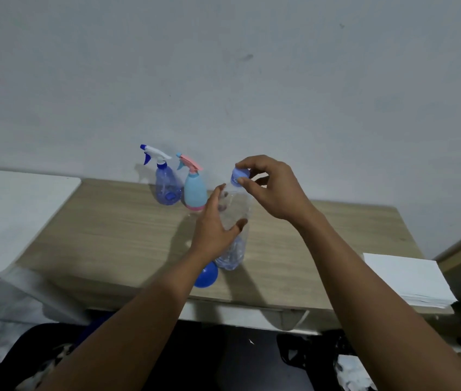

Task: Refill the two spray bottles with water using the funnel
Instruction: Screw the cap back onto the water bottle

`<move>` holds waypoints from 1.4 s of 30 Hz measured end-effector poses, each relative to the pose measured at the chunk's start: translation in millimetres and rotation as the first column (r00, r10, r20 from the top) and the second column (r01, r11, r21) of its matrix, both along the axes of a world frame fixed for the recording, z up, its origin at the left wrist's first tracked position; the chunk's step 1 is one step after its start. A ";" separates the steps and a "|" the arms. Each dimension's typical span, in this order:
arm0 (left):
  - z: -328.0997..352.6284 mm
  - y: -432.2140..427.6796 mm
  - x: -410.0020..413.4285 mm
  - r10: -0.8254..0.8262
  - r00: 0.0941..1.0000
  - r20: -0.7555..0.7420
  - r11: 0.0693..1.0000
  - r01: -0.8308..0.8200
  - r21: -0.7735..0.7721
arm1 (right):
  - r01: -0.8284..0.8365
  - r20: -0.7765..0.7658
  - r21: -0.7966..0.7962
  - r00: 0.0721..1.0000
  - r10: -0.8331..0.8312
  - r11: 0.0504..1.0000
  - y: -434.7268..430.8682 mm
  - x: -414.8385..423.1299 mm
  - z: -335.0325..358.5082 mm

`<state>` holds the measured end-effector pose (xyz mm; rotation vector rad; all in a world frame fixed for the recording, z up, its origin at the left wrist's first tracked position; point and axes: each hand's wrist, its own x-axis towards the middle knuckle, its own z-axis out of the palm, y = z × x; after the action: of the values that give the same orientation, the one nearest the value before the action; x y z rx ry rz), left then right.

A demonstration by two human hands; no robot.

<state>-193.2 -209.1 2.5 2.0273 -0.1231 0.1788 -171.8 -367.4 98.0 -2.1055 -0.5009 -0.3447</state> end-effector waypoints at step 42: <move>-5.6 3.9 5.5 -0.019 0.996 -0.086 0.999 0.015 -0.042 | 0.212 -0.080 0.302 0.977 -0.198 0.929 38.8 -5.3 -23.6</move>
<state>-187.7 -205.2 -3.1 1.9884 -0.0817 0.0823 -177.1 -328.6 74.4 -1.8561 -0.1818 -0.4607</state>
